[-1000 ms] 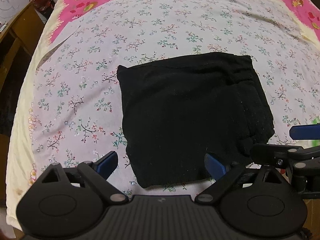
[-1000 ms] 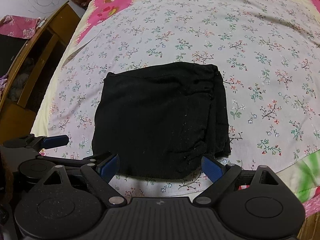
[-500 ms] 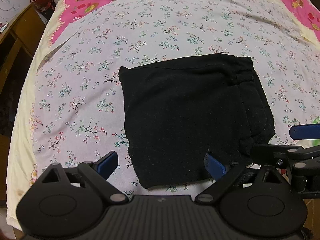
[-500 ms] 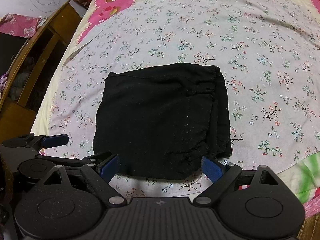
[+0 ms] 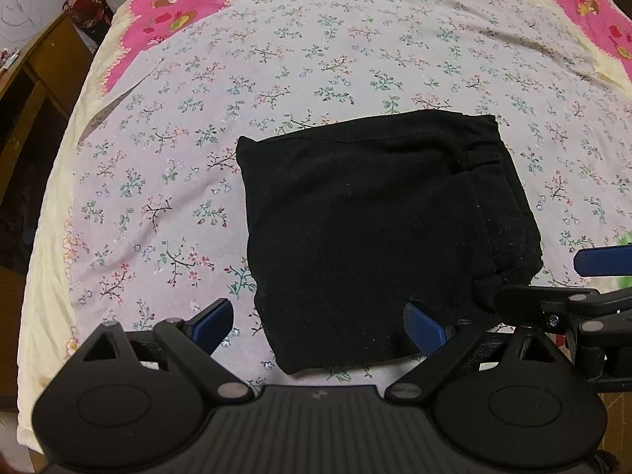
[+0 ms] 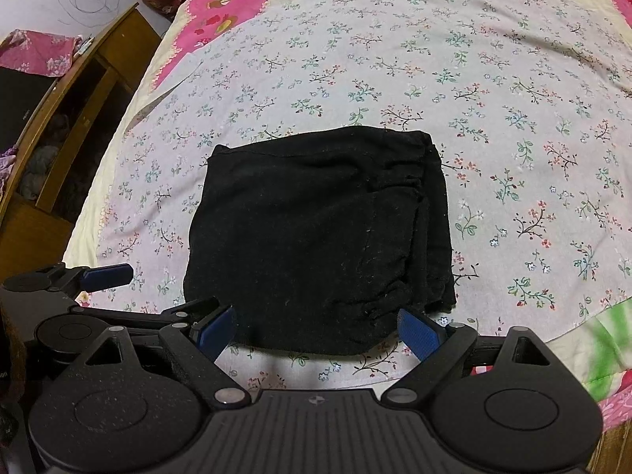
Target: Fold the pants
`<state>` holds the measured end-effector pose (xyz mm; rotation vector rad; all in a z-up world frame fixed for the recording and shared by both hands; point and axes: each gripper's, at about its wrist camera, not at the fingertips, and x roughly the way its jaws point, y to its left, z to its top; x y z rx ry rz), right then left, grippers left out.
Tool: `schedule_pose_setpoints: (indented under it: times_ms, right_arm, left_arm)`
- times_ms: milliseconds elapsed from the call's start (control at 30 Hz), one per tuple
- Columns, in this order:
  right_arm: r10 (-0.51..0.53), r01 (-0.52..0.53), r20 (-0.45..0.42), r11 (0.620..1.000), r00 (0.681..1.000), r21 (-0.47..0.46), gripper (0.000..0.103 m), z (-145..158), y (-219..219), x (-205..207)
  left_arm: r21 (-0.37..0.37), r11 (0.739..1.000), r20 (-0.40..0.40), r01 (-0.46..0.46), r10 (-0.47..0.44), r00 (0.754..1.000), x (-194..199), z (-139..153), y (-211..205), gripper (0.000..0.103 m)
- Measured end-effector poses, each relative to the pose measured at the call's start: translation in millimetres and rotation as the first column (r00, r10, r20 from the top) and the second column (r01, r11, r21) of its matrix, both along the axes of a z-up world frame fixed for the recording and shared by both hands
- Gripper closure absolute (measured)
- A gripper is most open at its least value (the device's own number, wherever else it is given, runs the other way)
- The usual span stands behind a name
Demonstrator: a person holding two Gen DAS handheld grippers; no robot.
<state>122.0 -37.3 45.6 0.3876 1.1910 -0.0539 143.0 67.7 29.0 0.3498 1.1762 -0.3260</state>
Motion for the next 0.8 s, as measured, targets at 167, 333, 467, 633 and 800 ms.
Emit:
schedule_pose_setpoints:
  times_ms: [167,333,467,633,800]
  right_arm:
    - [0.002,-0.002,-0.003,1.000,1.000,0.002,0.024,0.1,0.0,0.1]
    - [0.007,-0.007,-0.002,1.000,1.000,0.002,0.024,0.6,-0.6,0.7]
    - [0.011,-0.011,-0.004,1.000,1.000,0.003,0.024,0.4,-1.6,1.3]
    - [0.013,-0.013,-0.003,1.000,1.000,0.003,0.024,0.6,-1.8,2.3]
    - [0.013,-0.013,-0.006,1.000,1.000,0.003,0.024,-0.1,-1.6,2.5]
  left_arm:
    - [0.001,1.000,-0.003,-0.005,0.005,1.000,0.0,-0.6,-0.7,0.002]
    - [0.002,1.000,-0.004,-0.009,0.009,1.000,-0.3,-0.7,-2.1,0.002]
    - [0.004,1.000,-0.003,-0.010,0.010,1.000,-0.3,-0.9,-2.9,0.002]
    - [0.003,1.000,-0.005,-0.013,0.013,1.000,1.2,-1.4,-3.1,0.002]
    - [0.006,1.000,-0.003,-0.017,0.017,1.000,1.9,-1.9,-2.7,0.002]
